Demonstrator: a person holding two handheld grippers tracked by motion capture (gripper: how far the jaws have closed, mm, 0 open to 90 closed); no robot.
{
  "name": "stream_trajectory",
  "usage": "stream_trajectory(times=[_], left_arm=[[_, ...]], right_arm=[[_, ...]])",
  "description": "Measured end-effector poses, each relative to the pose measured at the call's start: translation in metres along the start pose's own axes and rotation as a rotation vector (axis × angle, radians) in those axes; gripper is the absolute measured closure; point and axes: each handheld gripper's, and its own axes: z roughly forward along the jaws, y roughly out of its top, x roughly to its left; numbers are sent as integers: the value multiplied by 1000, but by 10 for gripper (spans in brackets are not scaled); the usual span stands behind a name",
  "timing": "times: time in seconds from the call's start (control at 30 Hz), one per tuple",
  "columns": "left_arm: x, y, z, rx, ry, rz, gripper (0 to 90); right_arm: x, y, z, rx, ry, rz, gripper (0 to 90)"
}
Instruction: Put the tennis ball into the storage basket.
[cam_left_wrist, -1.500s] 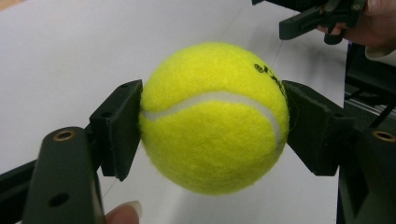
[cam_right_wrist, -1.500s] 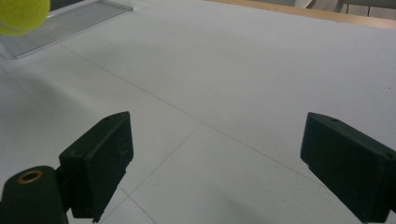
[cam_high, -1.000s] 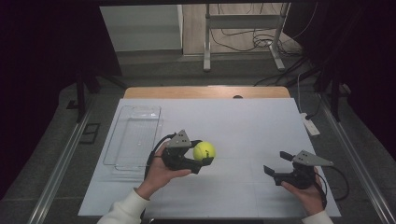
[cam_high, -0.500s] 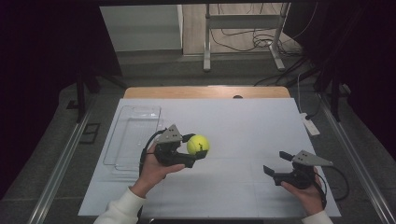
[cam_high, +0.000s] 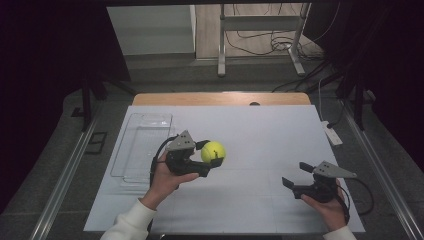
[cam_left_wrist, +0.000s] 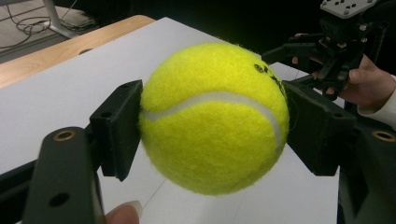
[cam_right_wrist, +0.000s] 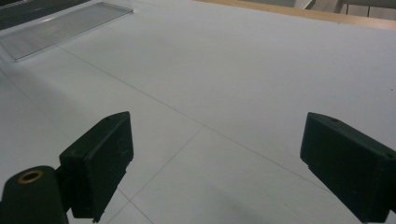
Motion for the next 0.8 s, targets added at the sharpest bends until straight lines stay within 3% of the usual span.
stream_trajectory(times=[0.8], left_arm=[[21, 16, -14, -54, 68, -34, 271]], right_arm=[[1, 0, -1, -4, 4, 7, 98]])
